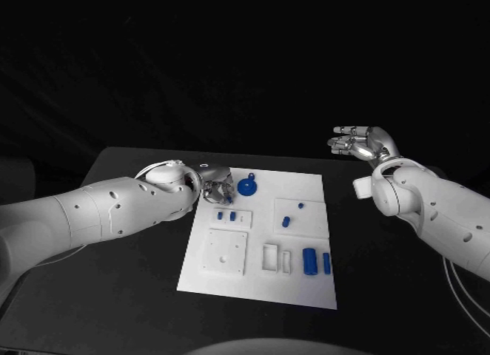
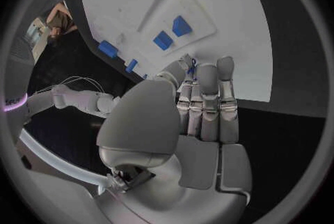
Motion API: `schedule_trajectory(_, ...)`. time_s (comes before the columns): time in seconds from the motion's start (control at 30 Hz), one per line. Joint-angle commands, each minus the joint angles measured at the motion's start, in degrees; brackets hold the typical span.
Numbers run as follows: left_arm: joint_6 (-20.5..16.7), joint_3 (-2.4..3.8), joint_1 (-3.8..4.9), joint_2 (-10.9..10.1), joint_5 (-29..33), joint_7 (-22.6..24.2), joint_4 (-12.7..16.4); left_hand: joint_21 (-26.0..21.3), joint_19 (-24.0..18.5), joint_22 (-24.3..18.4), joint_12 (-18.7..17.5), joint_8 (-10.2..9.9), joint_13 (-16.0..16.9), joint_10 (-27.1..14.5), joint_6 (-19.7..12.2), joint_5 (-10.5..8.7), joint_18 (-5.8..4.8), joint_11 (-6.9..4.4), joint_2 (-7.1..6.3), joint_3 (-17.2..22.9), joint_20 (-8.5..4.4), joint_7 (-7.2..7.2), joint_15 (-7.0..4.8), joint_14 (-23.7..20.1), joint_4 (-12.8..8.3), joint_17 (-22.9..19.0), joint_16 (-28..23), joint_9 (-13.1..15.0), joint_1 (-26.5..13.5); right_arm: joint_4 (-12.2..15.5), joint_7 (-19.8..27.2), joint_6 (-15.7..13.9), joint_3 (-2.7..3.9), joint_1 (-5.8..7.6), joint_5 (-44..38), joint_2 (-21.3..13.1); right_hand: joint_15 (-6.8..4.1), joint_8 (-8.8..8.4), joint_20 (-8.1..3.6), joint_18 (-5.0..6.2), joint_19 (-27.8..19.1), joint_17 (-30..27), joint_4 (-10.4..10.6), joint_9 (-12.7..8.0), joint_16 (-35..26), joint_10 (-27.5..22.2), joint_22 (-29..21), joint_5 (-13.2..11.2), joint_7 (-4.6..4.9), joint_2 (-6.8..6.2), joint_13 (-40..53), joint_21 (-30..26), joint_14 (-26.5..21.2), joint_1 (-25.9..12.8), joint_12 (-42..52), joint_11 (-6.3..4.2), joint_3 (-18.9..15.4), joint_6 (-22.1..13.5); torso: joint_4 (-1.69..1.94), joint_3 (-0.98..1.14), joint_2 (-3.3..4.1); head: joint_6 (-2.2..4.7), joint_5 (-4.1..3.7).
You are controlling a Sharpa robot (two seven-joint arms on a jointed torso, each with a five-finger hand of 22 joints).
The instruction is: Assemble the parts on the task board
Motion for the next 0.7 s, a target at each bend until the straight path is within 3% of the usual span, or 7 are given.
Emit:
schedule_trajectory(0.03, 0.4, -0.06, 0.07, 0.2, 0.0, -0.1, 0.2, -0.3, 0.4, 1.1, -0.1, 0.1, -0.1, -0.4, -0.4, -0.28, 0.74, 0.03, -0.19, 0.0, 0.08, 0.05, -0.13, 0.4, 0.2, 0.1, -0.2, 0.1, 0.0, 0.0, 0.8, 1.0, 0.02, -0.01, 0.0, 0.1, -0.15, -0.30, -0.09, 0.29, 0.0, 0.0, 0.1, -0.1, -0.2, 0.2, -0.1, 0.1, 0.03, 0.14, -0.1, 0.2, -0.2, -0.1, -0.3, 0.02, 0.2, 0.3, -0.03, -0.03, 0.01, 0.11, 0.07)
schedule_trajectory(0.7, 1.6, -0.61, 0.06, 0.8, -1.0, -0.4, -0.1, -0.4, 0.5, 1.1, -0.1, 0.1, 0.0, -0.4, -0.4, -0.23, 0.73, 0.04, -0.18, 0.0, 0.08, 0.06, -0.13, 0.4, 0.4, 0.1, -0.2, 0.1, 0.3, -0.1, 0.8, 1.1, 0.02, -0.01, 0.0, 0.1, -0.15, -0.30, -0.08, 0.30, -0.1, 0.0, 0.0, -0.1, -0.2, 0.2, -0.1, 0.1, 0.02, 0.20, -0.1, 0.2, -0.3, 0.0, -0.3, 0.02, 0.1, 0.3, -0.05, -0.09, 0.02, -0.12, -0.05)
